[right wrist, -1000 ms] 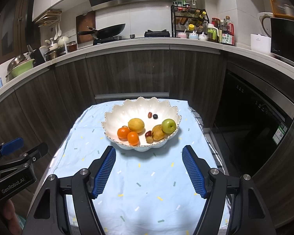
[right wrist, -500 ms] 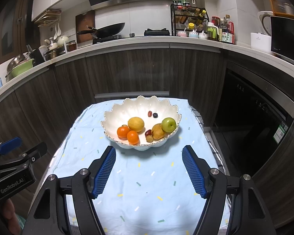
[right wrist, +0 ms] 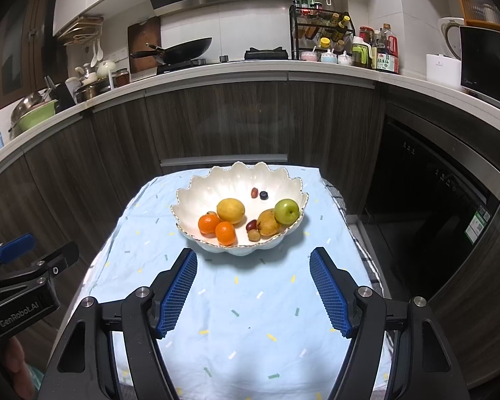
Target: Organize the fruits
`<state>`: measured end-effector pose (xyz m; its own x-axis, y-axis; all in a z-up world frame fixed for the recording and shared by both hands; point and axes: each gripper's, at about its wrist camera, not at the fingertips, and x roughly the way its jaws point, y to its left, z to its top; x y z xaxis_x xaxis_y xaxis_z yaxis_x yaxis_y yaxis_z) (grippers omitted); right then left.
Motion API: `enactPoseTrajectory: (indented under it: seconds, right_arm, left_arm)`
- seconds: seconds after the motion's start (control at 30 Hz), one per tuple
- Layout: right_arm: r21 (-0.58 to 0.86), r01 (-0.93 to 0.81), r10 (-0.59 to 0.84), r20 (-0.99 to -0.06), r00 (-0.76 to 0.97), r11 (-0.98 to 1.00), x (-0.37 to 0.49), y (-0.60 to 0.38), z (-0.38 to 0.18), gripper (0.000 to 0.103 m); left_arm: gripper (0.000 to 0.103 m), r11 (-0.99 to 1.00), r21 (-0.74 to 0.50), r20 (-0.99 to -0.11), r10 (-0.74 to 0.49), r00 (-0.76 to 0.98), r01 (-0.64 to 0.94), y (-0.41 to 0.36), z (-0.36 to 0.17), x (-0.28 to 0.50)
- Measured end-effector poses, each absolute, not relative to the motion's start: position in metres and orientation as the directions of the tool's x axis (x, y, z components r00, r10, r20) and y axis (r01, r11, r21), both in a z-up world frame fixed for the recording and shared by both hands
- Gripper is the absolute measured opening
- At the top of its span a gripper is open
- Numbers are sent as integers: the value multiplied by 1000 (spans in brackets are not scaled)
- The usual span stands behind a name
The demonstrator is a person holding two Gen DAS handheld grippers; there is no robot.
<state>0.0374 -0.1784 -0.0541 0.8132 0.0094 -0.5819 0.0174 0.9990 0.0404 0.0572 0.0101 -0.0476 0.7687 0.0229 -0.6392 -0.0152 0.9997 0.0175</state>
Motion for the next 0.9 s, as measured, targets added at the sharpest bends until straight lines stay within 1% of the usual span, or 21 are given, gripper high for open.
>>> enactPoseTrajectory:
  seconds: [0.9]
  right_arm:
    - [42, 23, 6, -585, 811, 999, 37, -179, -57, 71]
  left_arm:
    - [85, 1000, 18, -644, 15, 765, -3, 7, -51, 58]
